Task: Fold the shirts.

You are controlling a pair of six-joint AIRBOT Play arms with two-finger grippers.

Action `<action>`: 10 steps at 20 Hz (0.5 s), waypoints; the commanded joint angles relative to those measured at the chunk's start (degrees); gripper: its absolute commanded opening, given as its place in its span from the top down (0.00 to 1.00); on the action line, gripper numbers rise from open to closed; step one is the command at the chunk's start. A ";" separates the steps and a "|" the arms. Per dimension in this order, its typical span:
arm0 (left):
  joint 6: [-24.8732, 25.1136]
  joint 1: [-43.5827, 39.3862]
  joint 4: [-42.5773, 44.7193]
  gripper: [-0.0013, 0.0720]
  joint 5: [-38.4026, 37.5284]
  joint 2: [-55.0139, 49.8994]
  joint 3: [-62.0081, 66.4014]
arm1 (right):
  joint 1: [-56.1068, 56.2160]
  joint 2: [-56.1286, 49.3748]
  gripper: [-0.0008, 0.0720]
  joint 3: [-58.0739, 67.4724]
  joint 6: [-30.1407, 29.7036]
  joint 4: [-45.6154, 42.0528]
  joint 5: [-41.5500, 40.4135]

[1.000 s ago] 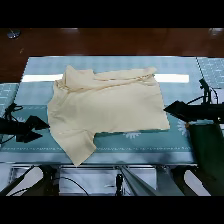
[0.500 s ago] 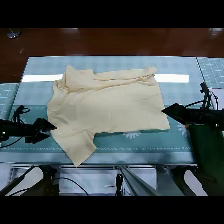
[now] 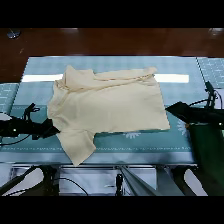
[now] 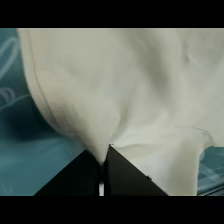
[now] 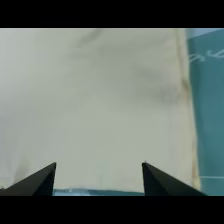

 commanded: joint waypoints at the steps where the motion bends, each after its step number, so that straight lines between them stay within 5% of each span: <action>1: 2.43 -0.87 -0.57 0.94 -3.87 -0.44 1.55 | -9.33 0.04 0.13 3.80 1.95 -9.68 3.61; 4: 2.38 -0.94 -0.68 0.94 -4.00 -0.46 2.58 | -14.27 0.04 0.13 0.31 8.33 -18.27 9.53; 10: 2.38 -0.98 -0.66 0.94 -3.26 -0.46 2.58 | -6.23 -0.76 0.13 -9.97 10.75 -15.10 5.90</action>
